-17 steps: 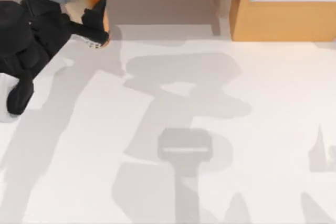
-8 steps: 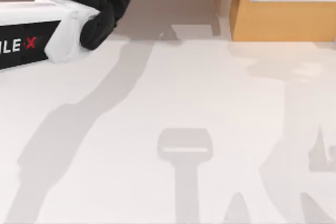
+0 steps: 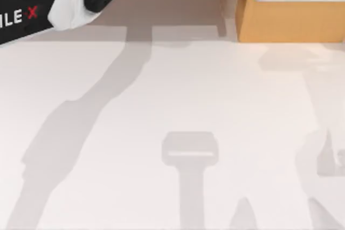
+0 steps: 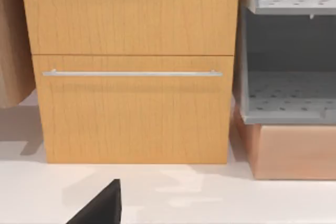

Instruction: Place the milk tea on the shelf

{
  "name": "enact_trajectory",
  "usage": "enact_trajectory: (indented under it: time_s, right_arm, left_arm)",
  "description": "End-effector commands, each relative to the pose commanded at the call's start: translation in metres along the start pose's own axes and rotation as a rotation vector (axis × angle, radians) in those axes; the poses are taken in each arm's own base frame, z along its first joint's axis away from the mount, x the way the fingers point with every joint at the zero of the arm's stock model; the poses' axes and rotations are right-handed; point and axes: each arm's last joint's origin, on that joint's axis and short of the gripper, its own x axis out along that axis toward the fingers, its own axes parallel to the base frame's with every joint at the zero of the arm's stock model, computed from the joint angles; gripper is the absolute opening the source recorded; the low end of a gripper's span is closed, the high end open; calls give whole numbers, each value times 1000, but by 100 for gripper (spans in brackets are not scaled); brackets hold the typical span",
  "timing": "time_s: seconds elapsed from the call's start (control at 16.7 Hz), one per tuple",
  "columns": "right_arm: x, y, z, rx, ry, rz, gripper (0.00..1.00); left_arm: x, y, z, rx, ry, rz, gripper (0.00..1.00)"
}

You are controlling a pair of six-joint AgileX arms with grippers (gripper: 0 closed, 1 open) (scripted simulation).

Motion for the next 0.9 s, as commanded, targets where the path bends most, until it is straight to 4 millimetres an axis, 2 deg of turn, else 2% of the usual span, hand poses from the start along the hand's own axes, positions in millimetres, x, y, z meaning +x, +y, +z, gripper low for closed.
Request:
enact_trajectory:
  time_s: [0.42,0.78,0.9]
  right_arm:
    - [0,0,0,0,0,0,100]
    - [0,0,0,0,0,0,100]
    - [0,0,0,0,0,0,100]
  left_arm:
    - [-4,0,1,25,7,-12,0]
    - [-20,10,-5,95,55,-52,0]
    - [-16,11,-9,106,61,-49,0]
